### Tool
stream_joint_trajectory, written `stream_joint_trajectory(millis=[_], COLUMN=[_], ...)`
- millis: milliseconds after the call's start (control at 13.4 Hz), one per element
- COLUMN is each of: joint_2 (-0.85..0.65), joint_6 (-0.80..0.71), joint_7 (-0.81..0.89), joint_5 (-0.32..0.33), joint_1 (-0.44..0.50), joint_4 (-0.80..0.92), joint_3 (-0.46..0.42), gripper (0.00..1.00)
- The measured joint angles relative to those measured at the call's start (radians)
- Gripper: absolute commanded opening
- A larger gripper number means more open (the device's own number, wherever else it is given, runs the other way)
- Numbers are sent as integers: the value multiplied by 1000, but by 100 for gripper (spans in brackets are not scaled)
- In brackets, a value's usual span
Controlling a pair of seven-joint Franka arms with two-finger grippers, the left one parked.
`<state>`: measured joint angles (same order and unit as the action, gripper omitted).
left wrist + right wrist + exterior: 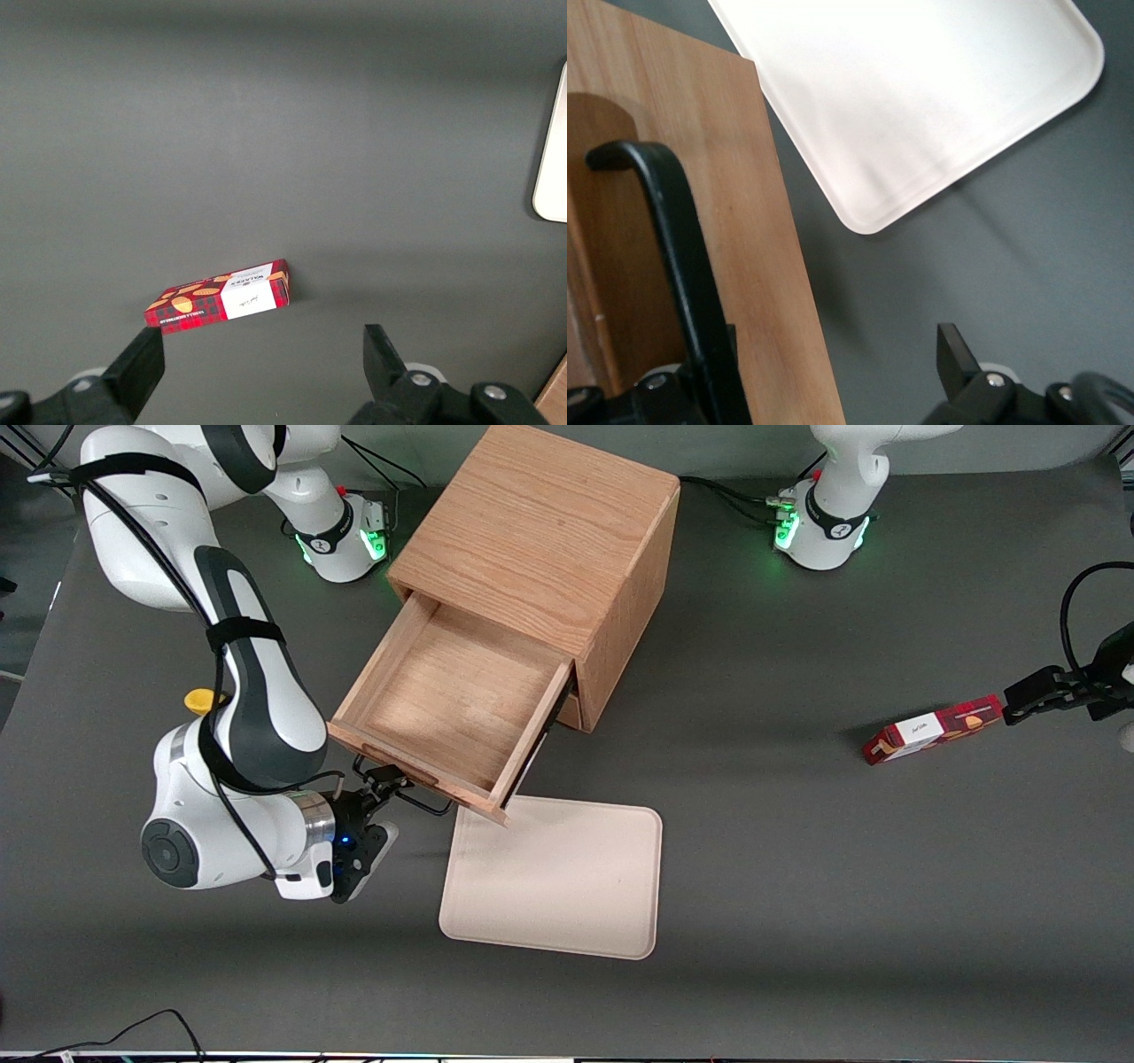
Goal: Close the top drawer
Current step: 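Push the drawer front with the right gripper into the cabinet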
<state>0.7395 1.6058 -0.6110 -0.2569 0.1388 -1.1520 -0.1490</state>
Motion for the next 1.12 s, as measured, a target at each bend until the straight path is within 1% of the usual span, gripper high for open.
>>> stream_joint_trajectory(millis=[298, 745, 1118], joint_2=[-20, -99, -140], joint_6=[9, 28, 88], joint_7=[18, 43, 89], joint_5=[13, 21, 47], joint_1=[2, 2, 3], joint_4=[-42, -148, -243], joint_3=[-29, -55, -100], gripper=[100, 100, 100])
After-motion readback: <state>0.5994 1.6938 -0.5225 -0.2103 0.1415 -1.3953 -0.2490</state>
